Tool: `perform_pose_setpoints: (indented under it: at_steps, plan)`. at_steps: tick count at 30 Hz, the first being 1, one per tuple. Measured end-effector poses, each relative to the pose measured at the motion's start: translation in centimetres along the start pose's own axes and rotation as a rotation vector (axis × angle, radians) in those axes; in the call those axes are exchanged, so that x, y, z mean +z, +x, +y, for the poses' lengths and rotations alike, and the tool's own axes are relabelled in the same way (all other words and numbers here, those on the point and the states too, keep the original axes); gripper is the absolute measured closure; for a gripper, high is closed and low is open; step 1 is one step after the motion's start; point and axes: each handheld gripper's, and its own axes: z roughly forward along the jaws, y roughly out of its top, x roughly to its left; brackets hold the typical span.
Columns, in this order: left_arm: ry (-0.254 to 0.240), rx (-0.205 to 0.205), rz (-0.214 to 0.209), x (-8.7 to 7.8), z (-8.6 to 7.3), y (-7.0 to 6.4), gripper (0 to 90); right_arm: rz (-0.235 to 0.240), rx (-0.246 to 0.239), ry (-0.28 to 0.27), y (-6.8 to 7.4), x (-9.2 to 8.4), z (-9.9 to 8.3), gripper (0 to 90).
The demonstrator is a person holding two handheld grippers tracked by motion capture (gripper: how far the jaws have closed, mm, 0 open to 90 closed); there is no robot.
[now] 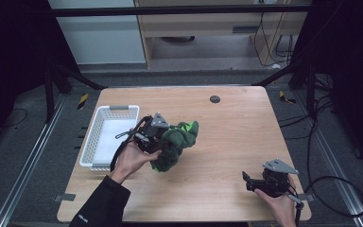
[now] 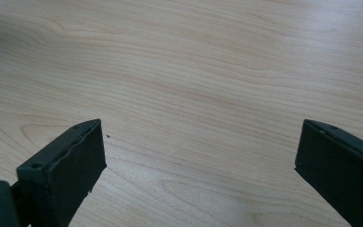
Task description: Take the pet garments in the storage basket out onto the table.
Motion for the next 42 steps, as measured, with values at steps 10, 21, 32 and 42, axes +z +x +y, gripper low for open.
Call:
perform_pose_setpoints:
  at_steps: [10, 21, 32, 42]
  plan:
    - [0.027, 0.011, -0.020, 1.6, -0.1, -0.5, 77.7, -0.003, -0.004, 0.001, -0.1, 0.0, 0.0, 2.6]
    - [0.069, 0.015, -0.043, 3.7, -0.6, -1.0, 77.6, -0.001, -0.005, 0.001, -0.1, 0.1, -0.1, 2.8]
    - [0.093, 0.029, -0.080, 5.4, -0.8, -1.8, 77.4, -0.003, -0.009, 0.001, 0.0, 0.1, -0.1, 2.8]
    - [0.123, 0.040, -0.098, 6.8, -1.4, -2.3, 75.8, -0.004, -0.011, 0.001, 0.0, 0.1, -0.1, 2.8]
